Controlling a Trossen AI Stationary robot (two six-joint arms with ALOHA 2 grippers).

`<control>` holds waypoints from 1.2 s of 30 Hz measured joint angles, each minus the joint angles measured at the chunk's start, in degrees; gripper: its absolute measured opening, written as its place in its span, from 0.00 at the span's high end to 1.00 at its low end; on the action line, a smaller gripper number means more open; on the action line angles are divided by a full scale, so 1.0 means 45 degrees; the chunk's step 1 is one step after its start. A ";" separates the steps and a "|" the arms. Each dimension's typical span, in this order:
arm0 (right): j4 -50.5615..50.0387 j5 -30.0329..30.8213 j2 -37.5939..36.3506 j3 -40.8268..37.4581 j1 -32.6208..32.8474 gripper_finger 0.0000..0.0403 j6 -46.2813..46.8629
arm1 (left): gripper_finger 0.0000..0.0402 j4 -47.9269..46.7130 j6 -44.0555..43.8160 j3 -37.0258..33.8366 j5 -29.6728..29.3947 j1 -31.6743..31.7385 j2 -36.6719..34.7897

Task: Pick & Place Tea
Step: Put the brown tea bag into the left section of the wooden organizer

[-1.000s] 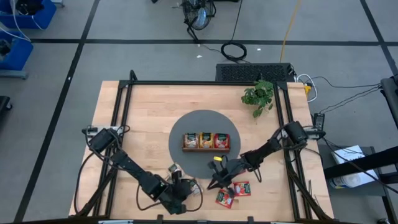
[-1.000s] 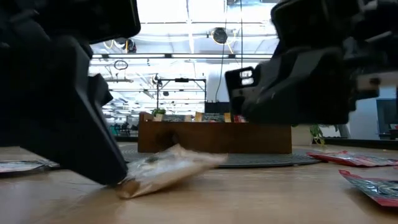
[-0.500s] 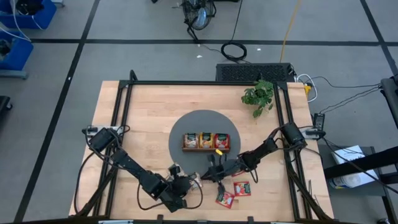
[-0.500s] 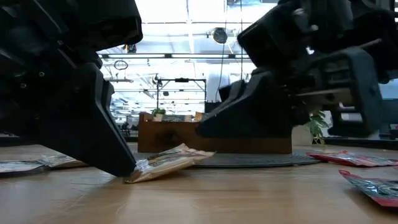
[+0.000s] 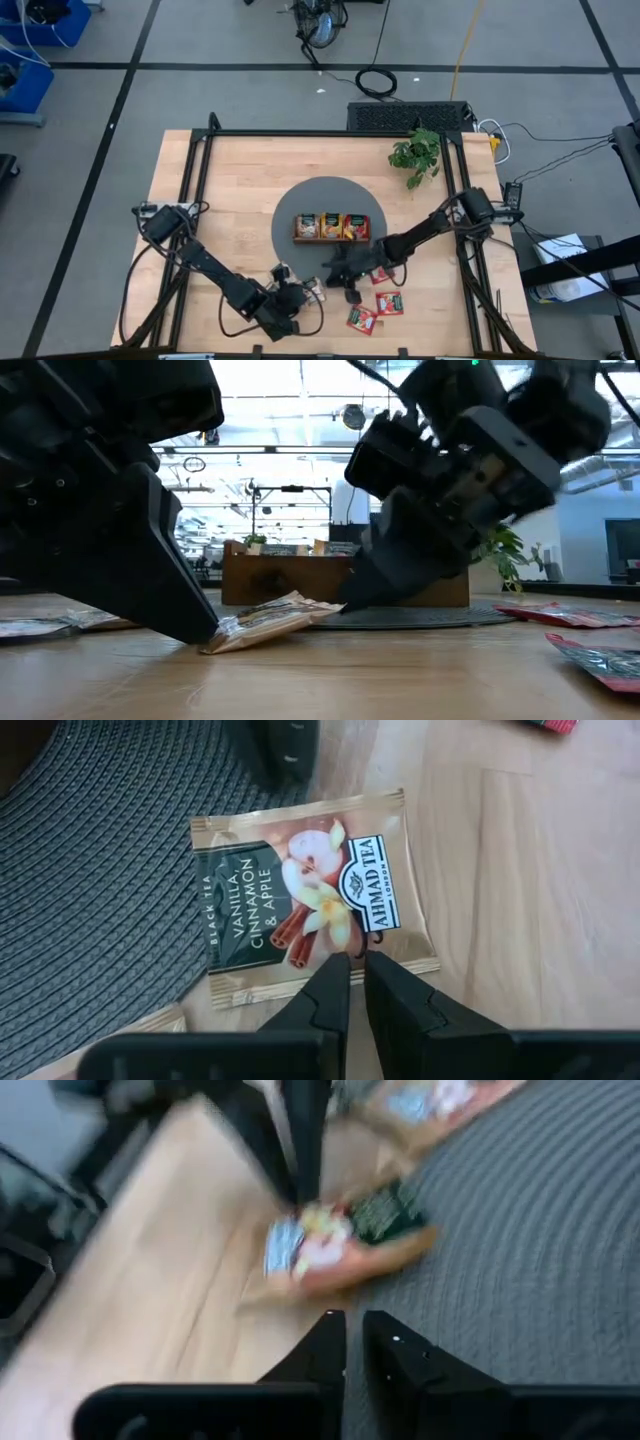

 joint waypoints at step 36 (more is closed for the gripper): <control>-0.2380 0.0290 0.0133 0.1509 -0.0280 0.59 0.3288 | 0.90 0.3525 0.1078 -0.1748 -0.0626 0.0275 0.0023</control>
